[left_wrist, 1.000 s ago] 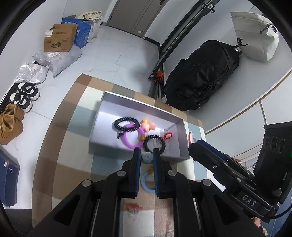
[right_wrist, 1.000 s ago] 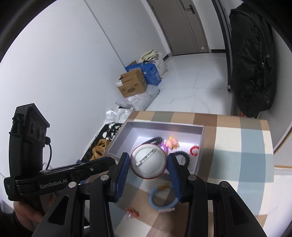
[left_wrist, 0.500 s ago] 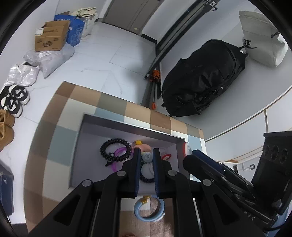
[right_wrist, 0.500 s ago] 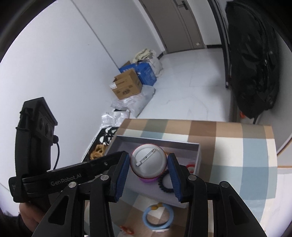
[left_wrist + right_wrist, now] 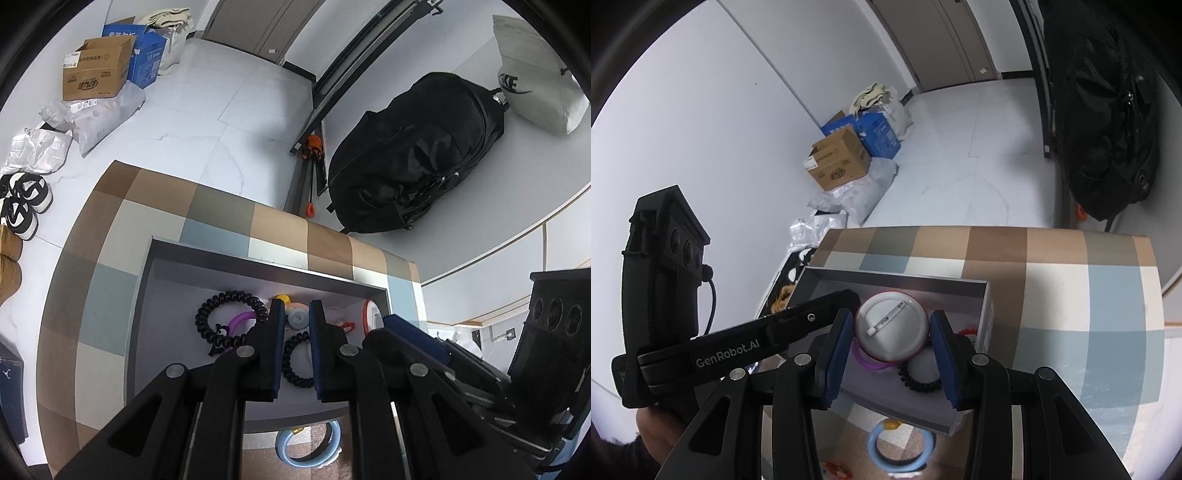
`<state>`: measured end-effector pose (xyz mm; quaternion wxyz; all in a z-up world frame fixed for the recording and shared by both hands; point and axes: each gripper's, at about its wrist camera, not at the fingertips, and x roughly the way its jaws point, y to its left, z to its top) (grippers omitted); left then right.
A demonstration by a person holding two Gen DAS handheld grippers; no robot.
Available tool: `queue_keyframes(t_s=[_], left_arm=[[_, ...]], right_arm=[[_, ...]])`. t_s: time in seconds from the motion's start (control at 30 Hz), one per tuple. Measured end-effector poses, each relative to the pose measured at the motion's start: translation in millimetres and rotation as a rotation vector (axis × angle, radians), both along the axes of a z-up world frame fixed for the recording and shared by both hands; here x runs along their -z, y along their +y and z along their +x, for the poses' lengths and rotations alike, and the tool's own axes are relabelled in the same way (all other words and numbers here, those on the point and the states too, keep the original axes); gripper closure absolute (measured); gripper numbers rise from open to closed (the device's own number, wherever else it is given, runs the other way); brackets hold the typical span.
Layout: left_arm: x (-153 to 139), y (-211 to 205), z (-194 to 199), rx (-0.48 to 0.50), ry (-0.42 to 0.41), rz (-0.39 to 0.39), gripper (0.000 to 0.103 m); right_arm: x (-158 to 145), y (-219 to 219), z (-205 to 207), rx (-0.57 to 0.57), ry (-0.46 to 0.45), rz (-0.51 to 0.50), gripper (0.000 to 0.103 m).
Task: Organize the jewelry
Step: 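Carry charm and badge into the silver box and open both grippers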
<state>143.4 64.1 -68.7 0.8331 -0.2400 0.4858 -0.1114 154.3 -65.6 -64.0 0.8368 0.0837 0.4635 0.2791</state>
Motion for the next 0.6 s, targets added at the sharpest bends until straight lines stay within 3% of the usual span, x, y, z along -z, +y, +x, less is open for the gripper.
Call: queue_keyframes(t_s=[0.23, 0.27, 0.3, 0.4, 0.43, 0.5, 0.6], left_arm=[[0, 0, 3, 0.001, 0.003, 0.000, 0.094], [1, 3, 4, -0.001, 0.008, -0.032, 0.093], [2, 5, 5, -0.001, 0.010, -0.059, 0.089], [4, 16, 7, -0.034, 0.030, -0.141, 0.053], [4, 22, 5, -0.057, 0.015, -0.183, 0.049], [4, 27, 4, -0.079, 0.012, -0.223, 0.048], [2, 27, 3, -0.075, 0.019, -0.231, 0.048]], right_arm=[[4, -6, 5, 0.023, 0.053, 0.051, 0.060], [3, -9, 5, 0.036, 0.052, 0.069, 0.060], [2, -10, 6, 0.046, 0.047, 0.072, 0.059], [-2, -12, 5, 0.050, 0.027, 0.066, 0.053], [-3, -12, 4, 0.052, 0.021, 0.067, 0.050], [-3, -14, 2, 0.055, 0.016, 0.078, 0.038], [-5, -18, 1, 0.075, 0.012, 0.081, 0.032]])
